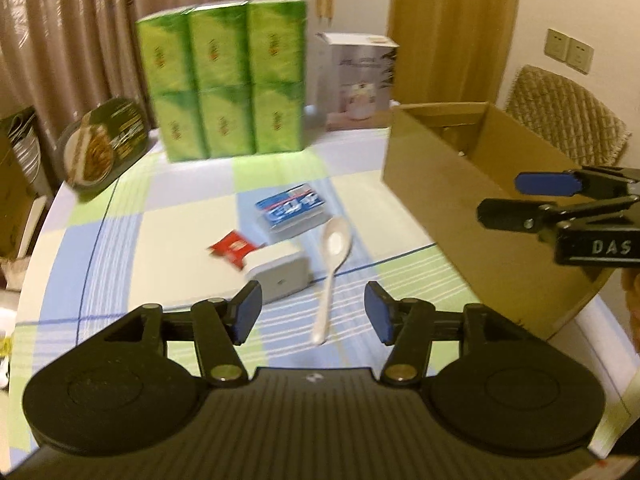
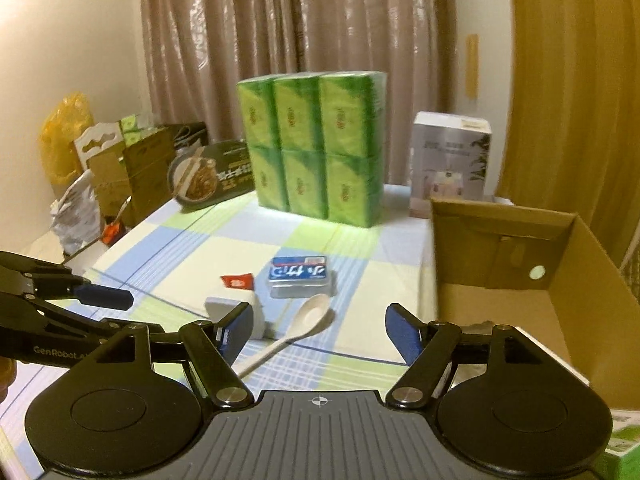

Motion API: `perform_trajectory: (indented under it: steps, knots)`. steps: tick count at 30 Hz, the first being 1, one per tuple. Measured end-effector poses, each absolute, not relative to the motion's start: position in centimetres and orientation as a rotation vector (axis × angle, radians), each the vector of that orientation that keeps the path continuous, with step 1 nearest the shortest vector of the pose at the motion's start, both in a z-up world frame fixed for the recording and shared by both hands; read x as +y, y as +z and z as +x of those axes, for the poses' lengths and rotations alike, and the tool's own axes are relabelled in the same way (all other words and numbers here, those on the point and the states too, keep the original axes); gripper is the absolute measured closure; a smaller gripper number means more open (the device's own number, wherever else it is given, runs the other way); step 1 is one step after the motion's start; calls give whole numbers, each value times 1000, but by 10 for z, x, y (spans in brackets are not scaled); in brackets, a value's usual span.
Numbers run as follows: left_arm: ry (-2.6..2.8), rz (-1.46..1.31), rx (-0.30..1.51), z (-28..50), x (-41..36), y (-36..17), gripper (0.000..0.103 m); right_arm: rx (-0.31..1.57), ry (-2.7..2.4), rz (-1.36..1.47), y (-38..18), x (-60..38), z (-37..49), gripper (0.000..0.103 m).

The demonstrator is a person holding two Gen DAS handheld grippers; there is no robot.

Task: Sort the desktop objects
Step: 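Move the left tool toward the white square container beside the spoon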

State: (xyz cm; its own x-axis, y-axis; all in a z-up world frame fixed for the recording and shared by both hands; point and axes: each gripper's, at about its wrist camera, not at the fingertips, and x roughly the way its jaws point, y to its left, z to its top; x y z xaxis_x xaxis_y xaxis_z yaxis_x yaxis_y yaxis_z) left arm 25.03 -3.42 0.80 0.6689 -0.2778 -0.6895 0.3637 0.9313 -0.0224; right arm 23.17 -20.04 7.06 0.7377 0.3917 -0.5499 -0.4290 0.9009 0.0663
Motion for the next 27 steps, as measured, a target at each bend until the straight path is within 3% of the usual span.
perform_trajectory:
  steps: [27]
  knots:
    - [-343, 143, 815, 281, 11, -41, 49, 704, 466, -115, 33, -159, 271, 30]
